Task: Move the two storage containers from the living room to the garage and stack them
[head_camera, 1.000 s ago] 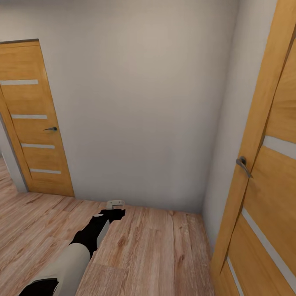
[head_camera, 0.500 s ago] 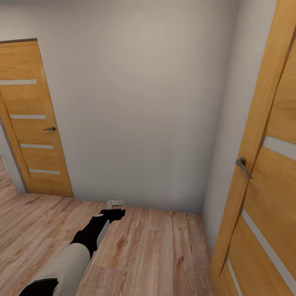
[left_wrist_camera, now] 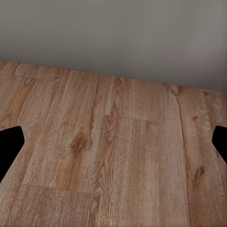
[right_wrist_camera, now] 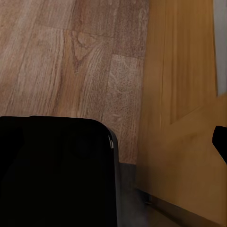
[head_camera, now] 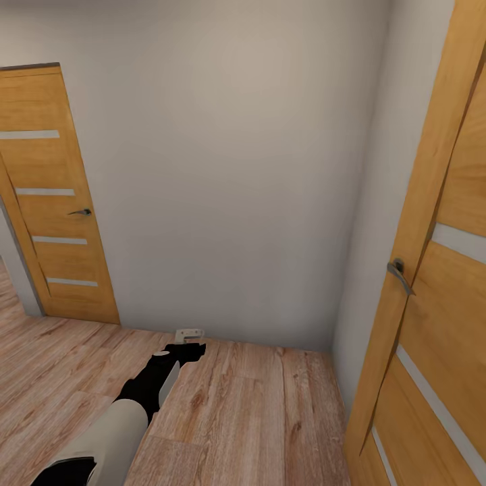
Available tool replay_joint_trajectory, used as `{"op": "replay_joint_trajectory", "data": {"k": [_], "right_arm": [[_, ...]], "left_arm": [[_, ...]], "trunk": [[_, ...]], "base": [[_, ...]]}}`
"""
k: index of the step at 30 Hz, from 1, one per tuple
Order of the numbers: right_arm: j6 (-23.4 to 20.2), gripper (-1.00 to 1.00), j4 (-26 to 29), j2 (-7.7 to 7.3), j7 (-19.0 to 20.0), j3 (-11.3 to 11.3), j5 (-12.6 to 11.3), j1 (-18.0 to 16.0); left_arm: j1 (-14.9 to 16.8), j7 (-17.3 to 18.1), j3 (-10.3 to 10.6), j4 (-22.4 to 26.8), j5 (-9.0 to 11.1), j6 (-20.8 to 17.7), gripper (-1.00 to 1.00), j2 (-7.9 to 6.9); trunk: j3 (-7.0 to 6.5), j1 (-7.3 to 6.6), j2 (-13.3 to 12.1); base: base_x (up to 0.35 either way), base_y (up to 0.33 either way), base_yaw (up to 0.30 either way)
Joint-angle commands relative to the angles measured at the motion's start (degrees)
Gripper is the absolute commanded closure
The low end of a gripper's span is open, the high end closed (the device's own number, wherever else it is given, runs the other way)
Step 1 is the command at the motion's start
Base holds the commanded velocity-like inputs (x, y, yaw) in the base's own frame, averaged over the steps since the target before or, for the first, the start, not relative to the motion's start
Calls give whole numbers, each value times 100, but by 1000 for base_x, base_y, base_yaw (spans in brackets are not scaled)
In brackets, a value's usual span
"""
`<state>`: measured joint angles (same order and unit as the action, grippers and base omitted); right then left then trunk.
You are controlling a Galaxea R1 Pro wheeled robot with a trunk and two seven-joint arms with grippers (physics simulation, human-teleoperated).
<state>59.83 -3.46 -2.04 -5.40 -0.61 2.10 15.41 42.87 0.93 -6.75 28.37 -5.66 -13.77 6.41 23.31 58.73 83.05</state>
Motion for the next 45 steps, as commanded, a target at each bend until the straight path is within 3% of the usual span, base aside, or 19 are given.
{"op": "replay_joint_trajectory", "data": {"k": [1, 45], "right_arm": [[17, -100, -6, -1, -32, -2, 28, -3], [17, -100, -3, 2, -40, -1, 28, -3]], "left_arm": [[2, 11, -38, 11, -60, -30, -100, 9], [5, -4, -45, 13, -45, -31, -100, 8]], "trunk": [[5, 0, 3], [5, 0, 3]], "base": [[0, 0, 0], [86, -8, 0]]}}
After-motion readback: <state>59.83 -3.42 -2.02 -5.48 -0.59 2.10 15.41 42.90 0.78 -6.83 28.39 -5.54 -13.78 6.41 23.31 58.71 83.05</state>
